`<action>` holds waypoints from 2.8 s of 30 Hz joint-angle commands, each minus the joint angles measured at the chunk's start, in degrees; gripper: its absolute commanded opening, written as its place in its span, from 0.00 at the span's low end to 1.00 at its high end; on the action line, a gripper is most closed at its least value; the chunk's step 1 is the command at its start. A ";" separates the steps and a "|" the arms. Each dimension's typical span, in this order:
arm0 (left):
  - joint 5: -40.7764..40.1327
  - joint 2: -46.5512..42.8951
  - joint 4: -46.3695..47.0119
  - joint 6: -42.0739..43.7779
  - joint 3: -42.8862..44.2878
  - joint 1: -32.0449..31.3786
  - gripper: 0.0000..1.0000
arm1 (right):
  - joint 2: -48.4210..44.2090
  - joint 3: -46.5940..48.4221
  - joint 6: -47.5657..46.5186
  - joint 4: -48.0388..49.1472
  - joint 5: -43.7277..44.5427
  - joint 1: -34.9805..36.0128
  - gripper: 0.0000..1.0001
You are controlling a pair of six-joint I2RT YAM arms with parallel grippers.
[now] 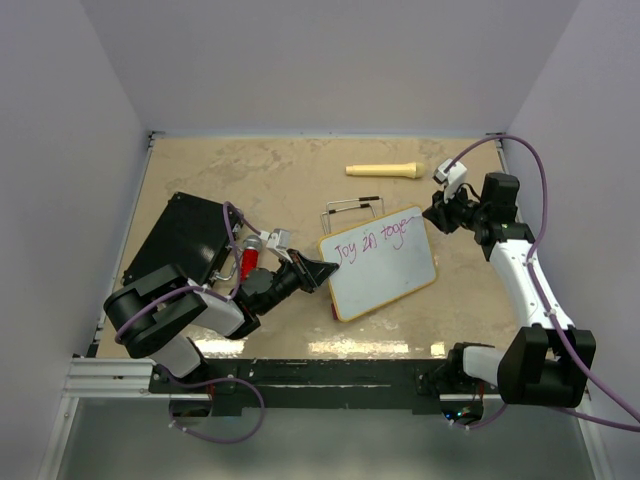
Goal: Write a sentence on the whiteboard
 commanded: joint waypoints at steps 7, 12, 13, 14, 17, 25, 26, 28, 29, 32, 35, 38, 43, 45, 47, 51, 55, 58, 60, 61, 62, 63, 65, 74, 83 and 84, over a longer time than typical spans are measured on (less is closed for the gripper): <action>1.67 0.34 0.02 4.75 -0.47 -0.39 0.00 | -1.27 -0.13 0.20 1.98 -0.75 0.21 0.00; 1.67 0.33 -0.06 4.75 -0.56 -0.39 0.00 | -1.44 -0.13 0.29 2.07 -0.75 0.21 0.00; 1.58 0.33 -0.06 4.75 -0.56 -0.39 0.00 | -1.36 -0.13 0.29 2.16 -0.75 0.30 0.00; 1.58 0.33 0.02 4.75 -0.65 -0.30 0.00 | -1.44 -0.13 0.29 2.07 -0.75 0.21 0.00; 1.58 0.25 0.02 4.75 -0.65 -0.30 0.00 | -1.44 -0.21 0.29 2.07 -0.84 0.21 0.00; 1.40 0.33 0.11 4.66 -0.82 -0.39 0.00 | -1.45 -0.13 0.11 1.72 -1.19 0.12 0.00; 1.40 0.33 0.20 4.58 -0.82 -0.39 0.00 | -1.71 -0.13 0.11 1.72 -1.54 0.21 0.00; 1.40 0.42 0.29 4.58 -0.91 -0.30 0.00 | -2.76 -0.30 0.37 2.07 -1.89 0.21 0.00; 1.40 0.51 0.38 4.58 -0.91 -0.21 0.00 | -3.11 -0.39 0.55 2.16 -2.07 0.21 0.00; 1.49 0.69 0.46 4.49 -0.82 -0.30 0.00 | -3.73 -0.48 0.72 2.33 -2.33 0.21 0.00; 1.58 0.51 0.29 4.49 -0.91 -0.30 0.00 | -3.56 -0.56 0.72 2.51 -2.42 0.21 0.00; 1.58 0.51 0.29 4.58 -1.00 -0.21 0.00 | -2.77 -0.30 0.72 2.51 -2.68 0.21 0.00; 1.67 0.60 0.55 4.49 -0.91 -0.21 0.00 | -1.36 0.05 0.90 2.60 -3.30 0.30 0.00; 1.67 0.69 0.73 4.40 -0.91 -0.30 0.00 | -0.92 0.05 0.90 2.68 -3.65 0.30 0.00; 1.67 0.86 0.82 4.40 -0.91 -0.30 0.00 | -0.66 -0.04 1.08 2.77 -3.74 0.30 0.00; 1.75 0.86 0.90 4.40 -1.00 -0.21 0.00 | 0.13 0.05 0.73 2.25 -3.65 0.30 0.00; 1.67 0.60 0.73 4.49 -1.00 -0.21 0.00 | 0.58 0.14 -0.24 1.19 -3.65 0.30 0.00; 1.67 0.51 0.73 4.49 -0.91 -0.21 0.00 | 0.93 0.23 -1.38 -0.48 -3.74 0.30 0.00; 1.58 0.42 0.64 4.58 -1.00 -0.21 0.00 | 1.01 0.31 -2.00 -1.70 -3.91 0.30 0.00; 1.58 0.34 0.64 4.49 -0.91 -0.13 0.00 | 1.02 0.31 -2.52 -2.06 -4.00 0.30 0.00; 1.58 0.25 0.55 4.49 -0.91 -0.21 0.00 | 0.93 0.23 -2.87 -2.41 -4.17 0.30 0.00; 1.58 0.25 0.47 4.49 -0.91 -0.13 0.00 | 0.93 0.31 -3.14 -3.37 -4.35 0.30 0.00; 1.67 0.16 0.46 4.49 -1.00 -0.04 0.00 | 1.10 0.31 -4.19 -4.25 -4.62 0.30 0.00; 1.67 0.16 0.20 4.49 -0.91 0.05 0.00 | 0.93 0.32 -6.13 -7.33 -4.27 0.30 0.00; 1.75 0.33 0.38 4.40 -1.00 0.14 0.00 | -0.30 0.14 -3.76 -4.01 -0.31 0.30 0.00; 1.75 0.42 0.46 4.40 -1.00 0.14 0.00 | -1.17 0.05 -2.80 -3.12 0.04 0.30 0.00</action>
